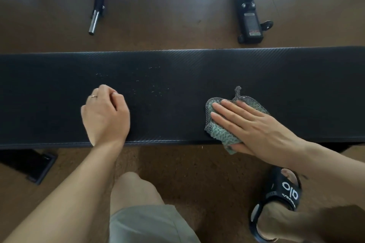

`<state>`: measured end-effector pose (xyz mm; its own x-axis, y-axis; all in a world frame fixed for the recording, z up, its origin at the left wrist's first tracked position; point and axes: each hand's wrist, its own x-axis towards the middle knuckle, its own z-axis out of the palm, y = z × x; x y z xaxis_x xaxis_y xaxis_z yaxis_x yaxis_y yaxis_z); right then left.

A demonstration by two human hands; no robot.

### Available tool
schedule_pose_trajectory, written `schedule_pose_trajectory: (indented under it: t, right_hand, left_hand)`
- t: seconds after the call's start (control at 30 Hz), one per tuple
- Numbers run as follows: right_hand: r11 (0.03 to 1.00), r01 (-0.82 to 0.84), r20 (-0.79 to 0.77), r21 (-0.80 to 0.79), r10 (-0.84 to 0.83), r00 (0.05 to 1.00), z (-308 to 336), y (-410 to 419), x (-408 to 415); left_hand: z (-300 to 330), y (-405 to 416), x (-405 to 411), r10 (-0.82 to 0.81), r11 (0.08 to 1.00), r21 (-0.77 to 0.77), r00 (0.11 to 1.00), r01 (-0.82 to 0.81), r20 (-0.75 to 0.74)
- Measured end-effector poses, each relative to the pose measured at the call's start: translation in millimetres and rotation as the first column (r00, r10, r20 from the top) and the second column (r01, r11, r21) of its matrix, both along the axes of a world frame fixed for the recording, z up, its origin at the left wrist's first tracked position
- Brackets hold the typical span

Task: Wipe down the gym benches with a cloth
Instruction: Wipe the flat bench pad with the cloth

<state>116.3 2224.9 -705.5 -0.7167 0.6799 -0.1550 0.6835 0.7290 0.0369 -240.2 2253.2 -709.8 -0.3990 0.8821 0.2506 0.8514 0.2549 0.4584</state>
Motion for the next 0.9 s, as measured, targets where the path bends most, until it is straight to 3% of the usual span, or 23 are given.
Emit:
schedule_pose_trajectory:
  t: [0.13,0.3,0.43,0.6,0.77,0.9]
  right_hand:
    - [0.984,-0.153,-0.067,-0.087,0.148,0.987,2,22,-69]
    - [0.988,-0.053,-0.16,-0.142,0.03,0.987,5,56,-151]
    - [0.984,0.061,-0.168,-0.167,-0.09,0.982,5,29,-146]
    - [0.989,-0.013,-0.1,-0.15,-0.003,0.995,6,-11,-121]
    - [0.979,-0.001,-0.148,-0.203,-0.029,0.989,7,30,-143]
    - [0.974,0.149,-0.18,-0.17,-0.18,0.967,3,91,-175]
  left_hand:
    - [-2,-1,3,0.025,0.999,0.025,0.999,-0.025,0.023]
    - [-3,-3,4,0.015,1.0,0.008,1.0,-0.015,0.009]
    - [-4,-2,0,0.001,1.0,-0.005,1.0,-0.001,0.0]
    - [-4,-1,3,0.004,1.0,-0.001,1.0,-0.004,-0.007]
    - [-5,-1,2,0.002,1.0,-0.009,1.0,-0.002,-0.006]
    - [-5,-2,1,-0.009,1.0,0.005,1.0,0.009,0.0]
